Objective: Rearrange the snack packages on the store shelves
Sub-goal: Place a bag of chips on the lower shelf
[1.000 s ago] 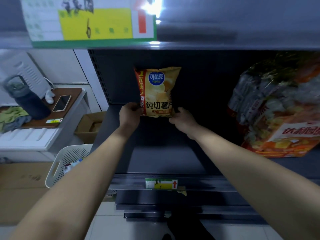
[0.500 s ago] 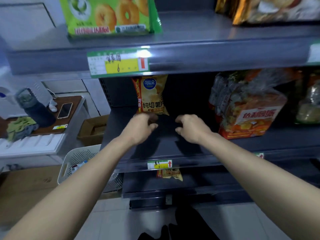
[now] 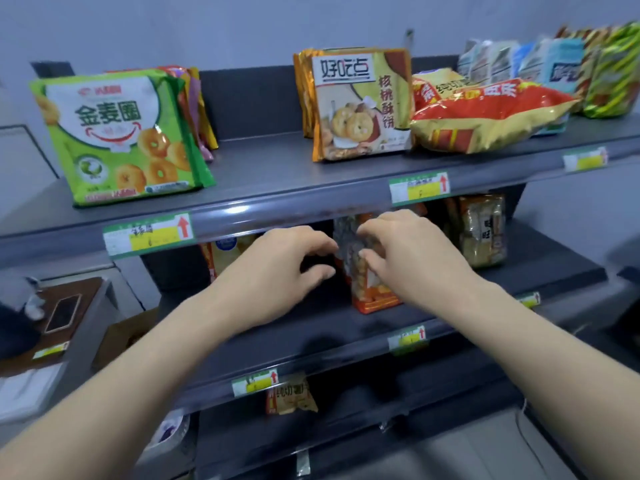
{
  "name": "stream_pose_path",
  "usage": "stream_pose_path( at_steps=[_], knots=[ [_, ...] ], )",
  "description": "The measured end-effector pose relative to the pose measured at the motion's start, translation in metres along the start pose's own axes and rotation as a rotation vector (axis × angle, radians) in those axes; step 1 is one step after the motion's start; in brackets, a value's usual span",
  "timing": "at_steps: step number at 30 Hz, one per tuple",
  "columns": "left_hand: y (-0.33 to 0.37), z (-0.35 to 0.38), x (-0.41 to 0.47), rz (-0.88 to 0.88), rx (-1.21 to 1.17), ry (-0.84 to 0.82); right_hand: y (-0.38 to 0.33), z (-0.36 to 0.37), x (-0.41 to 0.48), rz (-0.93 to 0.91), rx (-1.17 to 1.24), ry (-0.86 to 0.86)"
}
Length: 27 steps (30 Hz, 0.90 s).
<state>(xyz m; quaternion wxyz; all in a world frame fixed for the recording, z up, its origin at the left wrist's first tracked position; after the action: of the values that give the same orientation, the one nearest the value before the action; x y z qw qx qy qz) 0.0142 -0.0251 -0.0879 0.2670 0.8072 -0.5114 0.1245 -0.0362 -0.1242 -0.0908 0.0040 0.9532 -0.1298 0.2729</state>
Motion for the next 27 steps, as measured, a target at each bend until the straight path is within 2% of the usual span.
stream_pose_path(
  at_steps=[4, 8, 13, 20, 24, 27],
  knots=[
    [0.061, -0.007, 0.048, 0.089, 0.014, 0.087, 0.065, -0.058, 0.0, 0.071, -0.013, 0.148],
    [0.107, -0.005, 0.101, 0.081, 0.003, 0.206, 0.14, -0.095, 0.004, 0.144, 0.0, 0.211],
    [0.137, 0.006, 0.158, -0.04, -0.026, 0.292, 0.203, -0.125, 0.019, 0.137, 0.043, 0.306],
    [0.139, 0.032, 0.197, -0.212, -0.009, 0.334, 0.246, -0.146, 0.053, 0.088, 0.191, 0.443],
    [0.138, 0.047, 0.207, -0.273, -0.017, 0.317, 0.275, -0.137, 0.088, 0.153, 0.296, 0.398],
    [0.141, 0.055, 0.217, -0.298, 0.031, 0.293, 0.288, -0.113, 0.117, 0.21, 0.362, 0.199]
  ],
)
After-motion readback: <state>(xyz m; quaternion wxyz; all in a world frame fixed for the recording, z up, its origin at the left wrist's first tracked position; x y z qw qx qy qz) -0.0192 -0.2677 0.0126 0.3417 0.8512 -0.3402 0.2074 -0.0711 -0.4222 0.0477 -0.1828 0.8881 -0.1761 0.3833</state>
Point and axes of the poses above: each hand's wrist, its own x-axis towards the middle knuckle, its own z-axis out of the palm, y = z × x, the point moved 9 cm from there along x, towards the middle knuckle, and after that the axes turned 10 degrees about y, right-handed, at the moved point
